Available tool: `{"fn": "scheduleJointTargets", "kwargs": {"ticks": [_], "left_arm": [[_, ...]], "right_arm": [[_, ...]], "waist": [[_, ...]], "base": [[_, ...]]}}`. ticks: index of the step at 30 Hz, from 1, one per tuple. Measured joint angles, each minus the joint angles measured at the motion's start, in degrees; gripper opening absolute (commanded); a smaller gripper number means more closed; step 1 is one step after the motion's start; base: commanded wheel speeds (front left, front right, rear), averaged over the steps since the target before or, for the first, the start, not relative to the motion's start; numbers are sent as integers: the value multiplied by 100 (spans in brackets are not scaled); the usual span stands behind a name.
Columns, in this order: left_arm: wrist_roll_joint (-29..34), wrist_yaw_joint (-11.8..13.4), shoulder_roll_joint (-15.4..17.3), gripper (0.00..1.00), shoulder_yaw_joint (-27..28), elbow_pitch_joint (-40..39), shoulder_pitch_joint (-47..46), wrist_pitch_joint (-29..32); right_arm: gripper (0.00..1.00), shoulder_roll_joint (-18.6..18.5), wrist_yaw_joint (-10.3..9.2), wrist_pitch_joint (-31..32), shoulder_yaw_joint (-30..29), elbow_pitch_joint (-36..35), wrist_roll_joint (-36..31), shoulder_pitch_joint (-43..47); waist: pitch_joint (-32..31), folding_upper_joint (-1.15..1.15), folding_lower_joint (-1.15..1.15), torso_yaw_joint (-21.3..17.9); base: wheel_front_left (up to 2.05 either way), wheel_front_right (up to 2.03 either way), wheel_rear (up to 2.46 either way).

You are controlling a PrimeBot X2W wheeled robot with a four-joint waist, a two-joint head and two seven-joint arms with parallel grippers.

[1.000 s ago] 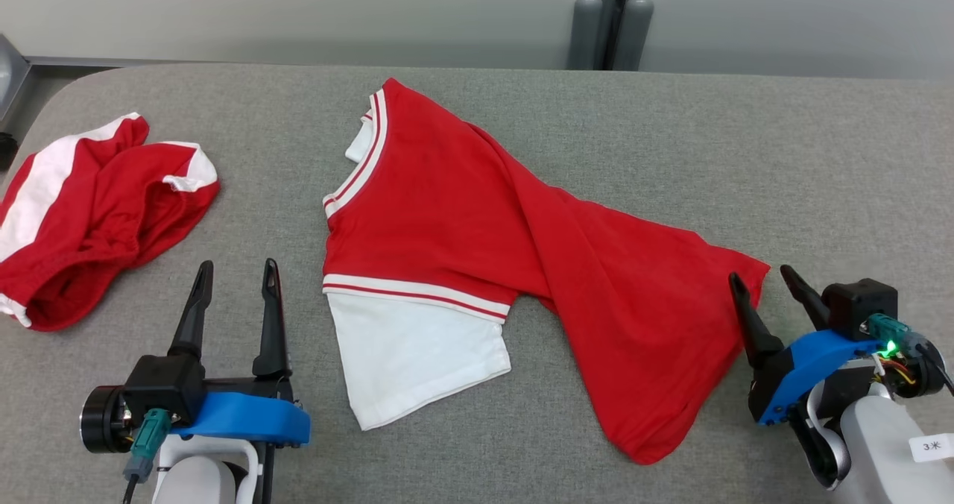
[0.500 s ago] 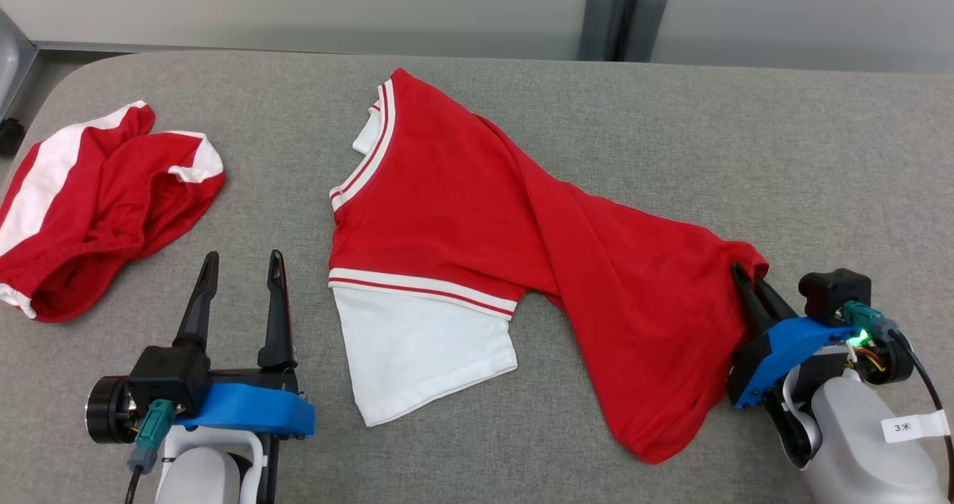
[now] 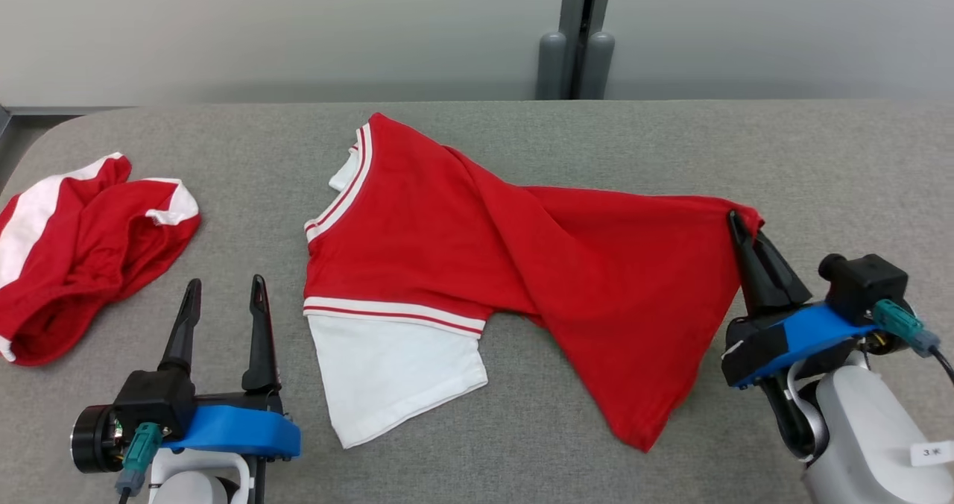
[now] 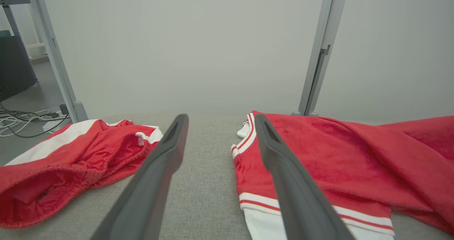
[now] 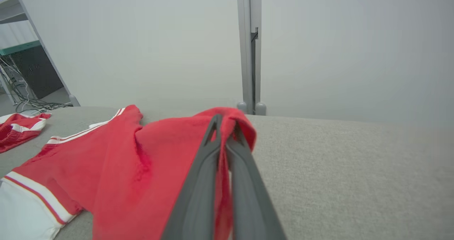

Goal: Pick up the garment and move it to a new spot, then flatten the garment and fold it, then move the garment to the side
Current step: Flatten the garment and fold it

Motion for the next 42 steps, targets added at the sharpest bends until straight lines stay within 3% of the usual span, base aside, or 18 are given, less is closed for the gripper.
{"fn": "scheduleJointTargets", "kwargs": {"ticks": [10, 22, 30, 38, 42], "left_arm": [[-5, -8, 0, 100, 22, -74, 32, 0], [-62, -4, 0, 100, -36, -94, -43, 0], [-111, 21, 0, 100, -107, -144, -203, 0], [-264, 70, -2, 100, -416, -159, -524, 0], [-360, 123, -3, 100, -611, -158, -712, 0]], "right_arm": [[0, -147, 0, 85, -434, -1829, -66, 457], [0, -82, 0, 487, -714, -2490, -15, 635], [0, -252, 0, 542, -859, -2190, 63, -68], [0, -706, 0, 545, -855, -1182, -34, -1299], [0, -1072, 0, 555, -801, -346, -186, -2153]], "waist": [[-30, 0, -1, -195], [119, 0, 0, -43], [475, 0, 0, 89], [897, 0, 1, 358], [1175, 0, 1, 586]], "base": [[0, 0, 0], [0, 0, 0], [0, 0, 0], [0, 0, 0], [0, 0, 0]]}}
